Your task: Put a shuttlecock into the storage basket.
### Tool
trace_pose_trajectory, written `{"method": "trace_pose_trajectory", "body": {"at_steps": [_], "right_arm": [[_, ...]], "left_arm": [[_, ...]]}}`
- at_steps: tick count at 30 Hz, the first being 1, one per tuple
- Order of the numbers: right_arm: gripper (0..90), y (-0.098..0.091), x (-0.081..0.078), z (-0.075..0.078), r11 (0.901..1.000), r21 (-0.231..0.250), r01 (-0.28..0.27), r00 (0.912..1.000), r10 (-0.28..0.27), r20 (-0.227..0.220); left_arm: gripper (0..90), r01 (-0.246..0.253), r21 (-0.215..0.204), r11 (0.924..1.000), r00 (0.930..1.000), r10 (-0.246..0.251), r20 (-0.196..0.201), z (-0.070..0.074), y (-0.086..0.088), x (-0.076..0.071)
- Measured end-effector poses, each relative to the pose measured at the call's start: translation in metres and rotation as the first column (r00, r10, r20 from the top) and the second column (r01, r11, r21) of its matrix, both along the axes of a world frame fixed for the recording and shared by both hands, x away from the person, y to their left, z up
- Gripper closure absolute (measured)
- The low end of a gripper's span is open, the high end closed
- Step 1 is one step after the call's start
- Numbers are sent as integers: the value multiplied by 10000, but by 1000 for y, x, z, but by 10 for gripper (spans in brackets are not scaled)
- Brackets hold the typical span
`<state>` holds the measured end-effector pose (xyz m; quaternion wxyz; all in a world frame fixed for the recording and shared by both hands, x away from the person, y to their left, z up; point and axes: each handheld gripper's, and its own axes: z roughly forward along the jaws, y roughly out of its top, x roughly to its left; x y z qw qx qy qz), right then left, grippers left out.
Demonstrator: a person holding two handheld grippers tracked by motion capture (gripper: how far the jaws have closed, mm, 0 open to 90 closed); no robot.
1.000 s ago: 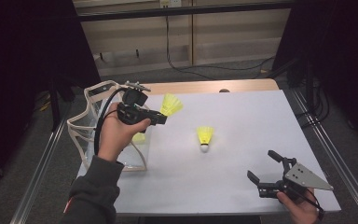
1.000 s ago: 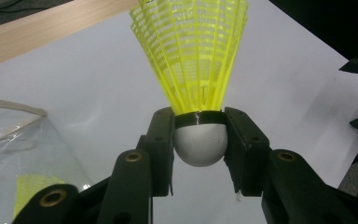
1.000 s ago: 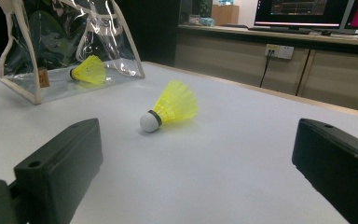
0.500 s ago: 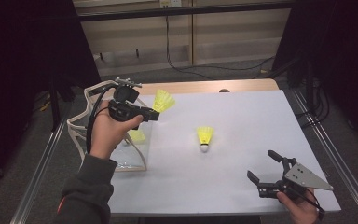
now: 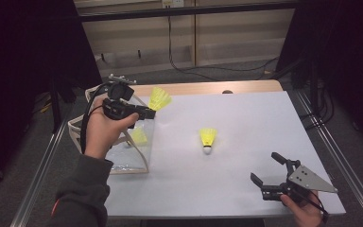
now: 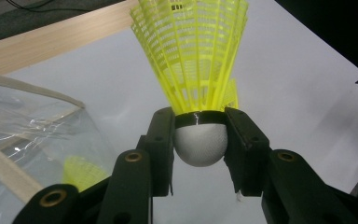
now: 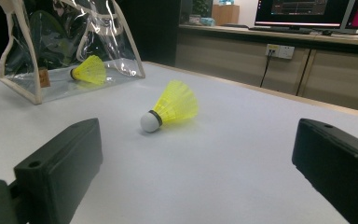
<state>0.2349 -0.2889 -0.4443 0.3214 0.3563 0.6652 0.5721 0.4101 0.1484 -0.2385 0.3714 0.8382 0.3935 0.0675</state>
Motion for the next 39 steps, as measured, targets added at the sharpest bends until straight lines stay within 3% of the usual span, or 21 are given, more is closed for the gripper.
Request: {"method": "trace_pose_trajectory", "body": {"at_steps": [39], "right_arm": [[15, 0, 0, 0, 10000, 11, 13, 10000, -13, 34]], "left_arm": [[648, -839, -18, 9965, 9964, 839, 134, 25, 23, 7]]}}
